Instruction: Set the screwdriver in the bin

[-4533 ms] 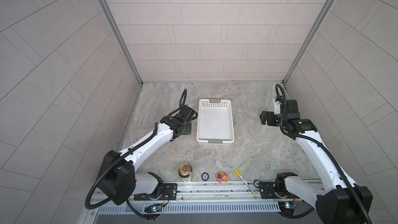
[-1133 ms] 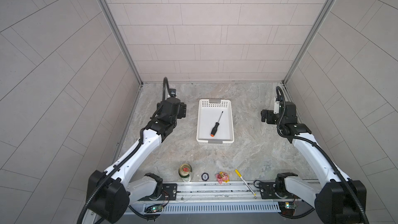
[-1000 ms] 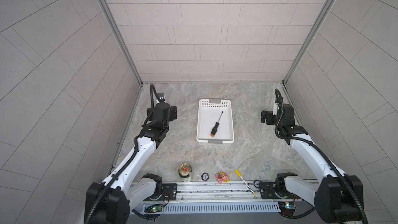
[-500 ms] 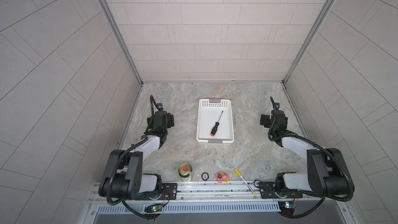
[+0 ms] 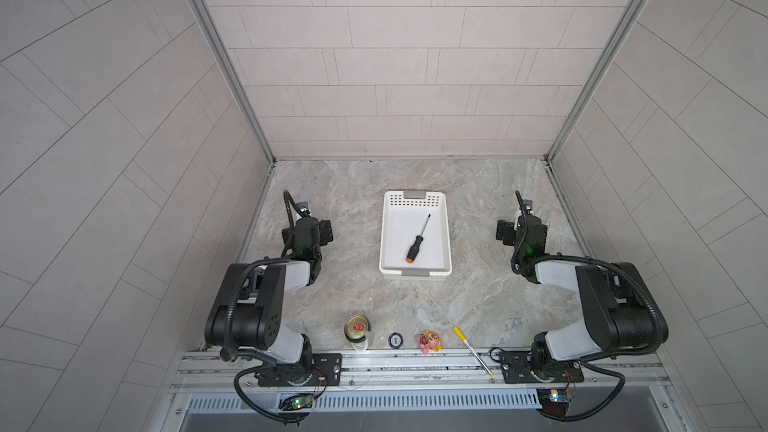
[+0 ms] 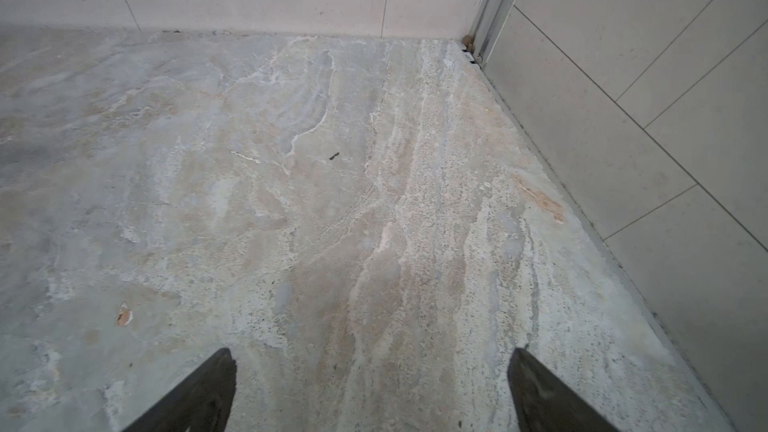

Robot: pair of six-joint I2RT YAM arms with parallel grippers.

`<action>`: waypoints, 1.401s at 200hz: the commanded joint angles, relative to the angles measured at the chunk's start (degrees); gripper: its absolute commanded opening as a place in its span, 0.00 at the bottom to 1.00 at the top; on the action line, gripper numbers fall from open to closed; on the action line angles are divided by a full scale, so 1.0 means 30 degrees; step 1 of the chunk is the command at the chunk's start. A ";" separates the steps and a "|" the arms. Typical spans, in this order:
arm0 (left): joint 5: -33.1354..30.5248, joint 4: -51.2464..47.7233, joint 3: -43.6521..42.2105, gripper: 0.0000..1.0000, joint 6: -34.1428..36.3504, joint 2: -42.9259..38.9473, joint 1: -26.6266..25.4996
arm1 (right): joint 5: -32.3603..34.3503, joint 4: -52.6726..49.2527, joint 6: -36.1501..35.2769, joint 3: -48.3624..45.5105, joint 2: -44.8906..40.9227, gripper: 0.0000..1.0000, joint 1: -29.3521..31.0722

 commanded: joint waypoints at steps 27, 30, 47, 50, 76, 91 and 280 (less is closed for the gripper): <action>0.2275 0.0084 0.0469 1.00 0.0988 0.0344 0.0058 | -0.1024 0.1358 -0.0990 -0.0164 0.0494 1.00 0.0189; 0.2238 0.0114 0.0429 1.00 0.1002 0.0375 0.0026 | -0.1015 0.1467 -0.1062 -0.0188 0.0562 0.99 0.0189; 0.2226 0.0479 0.0242 1.00 0.0970 0.0311 0.0035 | -0.1057 0.1226 -0.1007 -0.0115 0.0537 1.00 0.0193; 0.2247 0.0544 0.0236 1.00 0.0963 0.0331 0.0049 | -0.1027 0.1047 -0.0980 -0.0057 0.0505 1.00 0.0189; 0.2262 0.0381 0.0309 1.00 0.0992 0.0340 0.0051 | -0.1001 0.1031 -0.0918 -0.0031 0.0495 1.00 0.0196; 0.2171 0.0366 0.0320 1.00 0.1043 0.0356 -0.0019 | -0.1018 0.1005 -0.0932 -0.0049 0.0455 1.00 0.0191; 0.1906 0.0482 0.0189 1.00 0.1138 0.0162 -0.0227 | -0.0810 0.0877 -0.1040 0.0024 0.0506 1.00 0.0365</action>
